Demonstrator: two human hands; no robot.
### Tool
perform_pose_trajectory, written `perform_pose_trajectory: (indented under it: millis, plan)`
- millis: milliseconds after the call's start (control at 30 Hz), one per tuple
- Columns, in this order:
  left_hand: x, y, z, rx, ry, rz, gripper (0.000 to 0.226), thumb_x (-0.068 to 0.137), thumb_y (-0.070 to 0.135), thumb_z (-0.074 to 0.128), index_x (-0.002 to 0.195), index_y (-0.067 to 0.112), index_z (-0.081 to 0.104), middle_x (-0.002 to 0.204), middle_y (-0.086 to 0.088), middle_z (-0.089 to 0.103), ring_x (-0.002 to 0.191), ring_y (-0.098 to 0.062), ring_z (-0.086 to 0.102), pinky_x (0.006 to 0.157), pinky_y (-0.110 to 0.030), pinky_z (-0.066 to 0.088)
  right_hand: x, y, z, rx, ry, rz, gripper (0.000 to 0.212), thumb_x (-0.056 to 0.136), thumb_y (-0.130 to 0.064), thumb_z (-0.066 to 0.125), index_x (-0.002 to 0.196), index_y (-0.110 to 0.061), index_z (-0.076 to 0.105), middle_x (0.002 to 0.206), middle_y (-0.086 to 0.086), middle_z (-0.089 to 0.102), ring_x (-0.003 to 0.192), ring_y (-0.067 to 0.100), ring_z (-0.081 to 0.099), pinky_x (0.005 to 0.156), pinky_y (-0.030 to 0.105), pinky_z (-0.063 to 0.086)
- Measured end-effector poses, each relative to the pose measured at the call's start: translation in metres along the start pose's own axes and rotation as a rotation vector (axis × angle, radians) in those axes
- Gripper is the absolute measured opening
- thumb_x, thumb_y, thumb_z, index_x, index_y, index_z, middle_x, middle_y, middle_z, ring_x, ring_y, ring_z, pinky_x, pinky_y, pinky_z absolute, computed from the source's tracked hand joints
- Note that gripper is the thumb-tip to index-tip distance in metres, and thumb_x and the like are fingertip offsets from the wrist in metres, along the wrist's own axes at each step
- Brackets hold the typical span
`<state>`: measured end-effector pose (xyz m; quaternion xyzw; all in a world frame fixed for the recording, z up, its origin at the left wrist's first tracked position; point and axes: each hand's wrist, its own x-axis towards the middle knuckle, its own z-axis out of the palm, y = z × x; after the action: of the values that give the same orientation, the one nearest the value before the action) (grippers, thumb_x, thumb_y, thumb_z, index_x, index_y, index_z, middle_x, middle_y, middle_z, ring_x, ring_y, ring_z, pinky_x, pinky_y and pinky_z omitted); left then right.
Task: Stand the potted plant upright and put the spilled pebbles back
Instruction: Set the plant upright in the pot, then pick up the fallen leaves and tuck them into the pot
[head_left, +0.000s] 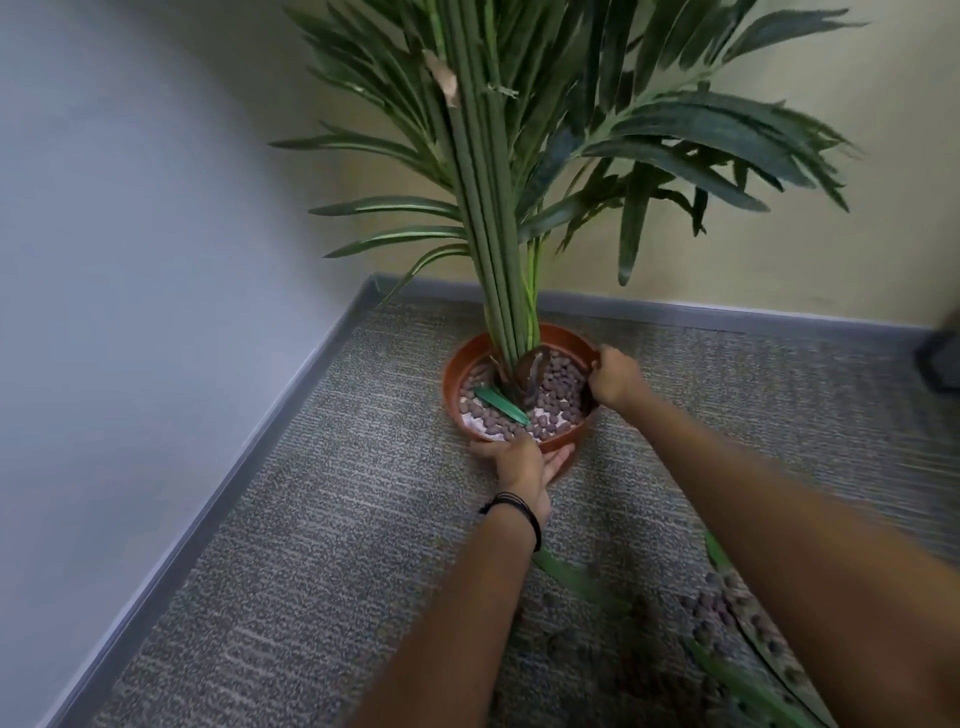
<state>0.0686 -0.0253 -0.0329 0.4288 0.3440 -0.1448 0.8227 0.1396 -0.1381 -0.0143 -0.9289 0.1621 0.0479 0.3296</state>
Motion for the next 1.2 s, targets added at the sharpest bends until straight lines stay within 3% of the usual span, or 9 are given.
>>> perform_pose_trajectory:
  millis: [100, 300, 467, 733, 800, 933, 1033, 1133, 1200]
  plan:
    - [0.000, -0.005, 0.003, -0.010, 0.005, 0.024, 0.061, 0.102, 0.013, 0.027, 0.144, 0.026, -0.016, 0.126, -0.026, 0.052, 0.086, -0.031, 0.064, 0.083, -0.037, 0.054, -0.009, 0.005, -0.006, 0.012, -0.064, -0.004, 0.041, 0.091, -0.004, 0.043, 0.131, -0.002, 0.046, 0.132, 0.023, 0.054, 0.125, 0.038, 0.048, 0.106, 0.041, 0.040]
    - [0.000, -0.011, -0.001, 0.083, -0.031, 0.060, 0.059, 0.102, 0.014, 0.022, 0.143, 0.022, -0.019, 0.124, -0.029, 0.055, 0.094, -0.031, 0.065, 0.085, -0.038, 0.053, -0.025, 0.014, -0.011, 0.073, -0.167, -0.040, 0.051, 0.091, -0.002, 0.044, 0.141, -0.007, 0.035, 0.137, 0.022, 0.049, 0.127, 0.037, 0.046, 0.107, 0.042, 0.040]
    - [0.002, -0.005, -0.006, 0.256, -0.055, 0.044, 0.049, 0.103, 0.016, 0.023, 0.145, 0.011, -0.002, 0.127, -0.030, 0.053, 0.084, -0.029, 0.066, 0.076, -0.032, 0.052, -0.042, 0.025, -0.018, 0.019, -0.195, -0.138, 0.044, 0.098, -0.011, 0.038, 0.142, -0.008, 0.031, 0.136, 0.025, 0.049, 0.123, 0.041, 0.050, 0.105, 0.049, 0.041]
    - [-0.018, 0.035, -0.022, 0.730, -0.203, -0.064, 0.042, 0.103, 0.019, 0.029, 0.141, 0.003, 0.024, 0.131, -0.027, 0.053, 0.121, -0.034, 0.054, 0.096, -0.039, 0.045, -0.064, 0.038, -0.039, -0.078, -0.305, -0.203, 0.050, 0.092, 0.007, 0.036, 0.140, -0.007, 0.037, 0.141, 0.024, 0.044, 0.125, 0.037, 0.048, 0.102, 0.044, 0.041]
    - [-0.021, 0.043, -0.028, 0.856, -0.195, -0.041, 0.041, 0.102, 0.021, 0.033, 0.138, 0.002, 0.032, 0.123, -0.023, 0.060, 0.113, -0.032, 0.059, 0.093, -0.040, 0.047, -0.071, 0.049, -0.043, -0.127, -0.304, -0.207, 0.048, 0.092, 0.006, 0.037, 0.139, -0.004, 0.039, 0.143, 0.022, 0.042, 0.129, 0.034, 0.045, 0.104, 0.041, 0.039]
    - [-0.022, 0.043, -0.035, 1.169, -0.114, 0.046, 0.043, 0.101, 0.031, 0.035, 0.134, 0.005, 0.035, 0.077, -0.008, 0.061, 0.063, -0.018, 0.057, 0.061, -0.028, 0.047, -0.094, 0.079, -0.032, -0.243, -0.341, -0.215, 0.045, 0.096, -0.004, 0.040, 0.140, -0.005, 0.037, 0.148, 0.017, 0.039, 0.136, 0.029, 0.038, 0.111, 0.036, 0.031]
    - [-0.024, 0.029, -0.038, 1.312, -0.118, 0.013, 0.049, 0.100, 0.042, 0.027, 0.127, 0.004, 0.041, 0.073, -0.007, 0.061, 0.058, -0.017, 0.053, 0.054, -0.025, 0.042, -0.116, 0.103, -0.016, -0.356, -0.424, -0.251, 0.044, 0.098, -0.014, 0.041, 0.140, -0.008, 0.037, 0.144, 0.020, 0.041, 0.132, 0.032, 0.040, 0.111, 0.037, 0.033]
    - [-0.027, 0.005, -0.040, 1.451, -0.339, 0.079, 0.035, 0.100, 0.036, 0.035, 0.108, 0.006, 0.052, 0.081, -0.009, 0.059, 0.071, -0.026, 0.055, 0.063, -0.030, 0.042, -0.137, 0.128, -0.004, -0.473, -0.463, -0.248, 0.046, 0.097, -0.026, 0.044, 0.141, -0.015, 0.037, 0.143, 0.020, 0.038, 0.132, 0.033, 0.037, 0.111, 0.041, 0.033]
    - [-0.030, -0.012, -0.041, 1.795, -0.567, 0.215, 0.034, 0.097, 0.031, 0.042, 0.118, 0.006, 0.053, 0.115, -0.016, 0.057, 0.106, -0.030, 0.053, 0.088, -0.036, 0.043, -0.152, 0.145, 0.002, -0.533, -0.452, -0.206, 0.052, 0.096, -0.035, 0.044, 0.144, -0.019, 0.031, 0.152, 0.018, 0.025, 0.141, 0.034, 0.023, 0.114, 0.048, 0.026]
